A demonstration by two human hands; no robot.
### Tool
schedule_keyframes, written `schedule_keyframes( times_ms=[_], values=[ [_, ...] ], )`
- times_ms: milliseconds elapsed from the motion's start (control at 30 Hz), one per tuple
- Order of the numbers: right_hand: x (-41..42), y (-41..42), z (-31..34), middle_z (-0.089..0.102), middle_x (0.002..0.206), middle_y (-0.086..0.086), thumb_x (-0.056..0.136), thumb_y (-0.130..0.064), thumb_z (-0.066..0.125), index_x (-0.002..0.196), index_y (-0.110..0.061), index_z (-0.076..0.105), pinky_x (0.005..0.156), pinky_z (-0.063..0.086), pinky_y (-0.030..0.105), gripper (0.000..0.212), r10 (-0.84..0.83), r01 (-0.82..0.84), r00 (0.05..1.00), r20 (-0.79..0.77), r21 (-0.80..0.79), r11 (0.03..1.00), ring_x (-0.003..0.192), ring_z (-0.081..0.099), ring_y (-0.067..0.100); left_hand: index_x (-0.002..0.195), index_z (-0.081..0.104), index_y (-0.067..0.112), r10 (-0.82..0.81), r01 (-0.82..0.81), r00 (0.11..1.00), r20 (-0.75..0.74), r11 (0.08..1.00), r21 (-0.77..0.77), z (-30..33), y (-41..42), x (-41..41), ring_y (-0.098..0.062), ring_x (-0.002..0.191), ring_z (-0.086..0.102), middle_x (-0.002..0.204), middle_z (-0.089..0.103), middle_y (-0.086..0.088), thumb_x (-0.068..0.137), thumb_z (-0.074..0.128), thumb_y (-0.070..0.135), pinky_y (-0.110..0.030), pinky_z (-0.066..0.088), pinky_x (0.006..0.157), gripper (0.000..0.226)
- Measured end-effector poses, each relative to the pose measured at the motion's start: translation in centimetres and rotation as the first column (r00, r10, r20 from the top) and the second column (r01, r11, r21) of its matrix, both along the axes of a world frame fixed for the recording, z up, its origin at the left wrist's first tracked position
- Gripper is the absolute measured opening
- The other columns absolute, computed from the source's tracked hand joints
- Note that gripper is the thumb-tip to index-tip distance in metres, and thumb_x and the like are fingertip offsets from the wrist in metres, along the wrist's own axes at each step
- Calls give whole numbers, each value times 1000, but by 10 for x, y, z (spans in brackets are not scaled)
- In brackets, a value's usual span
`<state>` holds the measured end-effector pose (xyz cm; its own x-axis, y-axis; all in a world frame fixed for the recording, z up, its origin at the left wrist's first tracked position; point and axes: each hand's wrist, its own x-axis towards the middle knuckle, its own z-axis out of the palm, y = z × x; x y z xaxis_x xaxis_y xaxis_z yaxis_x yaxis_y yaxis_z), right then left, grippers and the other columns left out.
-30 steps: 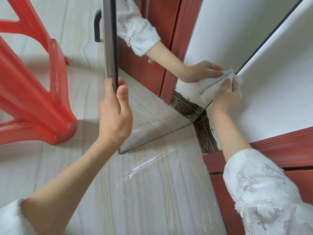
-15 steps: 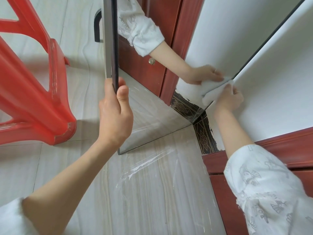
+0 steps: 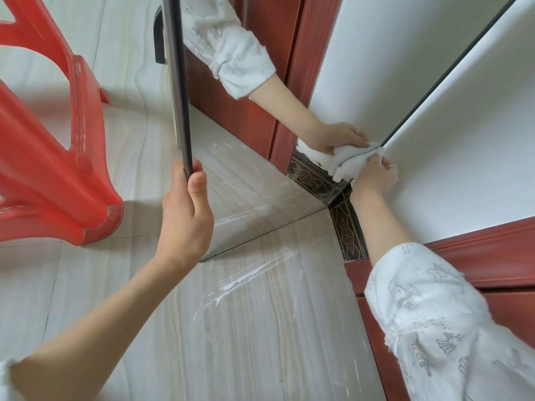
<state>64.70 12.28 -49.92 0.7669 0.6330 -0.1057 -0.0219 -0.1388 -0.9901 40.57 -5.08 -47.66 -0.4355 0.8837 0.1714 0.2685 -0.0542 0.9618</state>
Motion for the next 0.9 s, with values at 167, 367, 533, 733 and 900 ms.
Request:
schedule_keyframes(
  times_ms=[167,367,533,733,900],
  values=[
    [3,-10,-32,59,82,2,89,-9,54,74,-19,49,72,48,29,19,31,-49,987,-160,-108,993,80,57,20,106,43,11,37,-36,999,-34,999,37,-6,4,0,25,70,42,77,35,21,90,20,38,4,32,69,39],
    [6,-24,-72,59,119,17,91,-9,51,110,-7,57,81,47,31,20,165,-205,975,-150,-315,926,101,58,29,95,38,16,55,-49,994,-98,997,65,-11,5,-2,18,64,44,69,35,16,87,19,43,-2,33,63,34],
    [4,-50,-81,50,134,15,87,-12,52,129,-3,47,89,48,37,42,274,-325,945,-178,-596,734,119,52,32,96,39,14,54,-49,993,-101,997,52,-10,5,-4,13,64,44,70,36,16,87,18,41,-4,32,62,36],
    [12,-37,-22,65,95,11,73,-21,72,95,-7,56,81,48,34,31,86,-148,982,-169,-403,903,99,61,28,103,44,8,41,-38,994,-104,999,30,-8,4,-3,13,59,44,67,35,16,88,18,42,-3,34,60,45],
    [0,-20,8,61,80,5,79,-8,57,71,-17,53,69,49,31,12,54,-49,977,-206,31,998,76,61,22,94,36,16,41,-40,991,-125,999,10,-7,3,-3,2,50,40,59,29,11,100,25,26,-8,32,52,16]
  ],
)
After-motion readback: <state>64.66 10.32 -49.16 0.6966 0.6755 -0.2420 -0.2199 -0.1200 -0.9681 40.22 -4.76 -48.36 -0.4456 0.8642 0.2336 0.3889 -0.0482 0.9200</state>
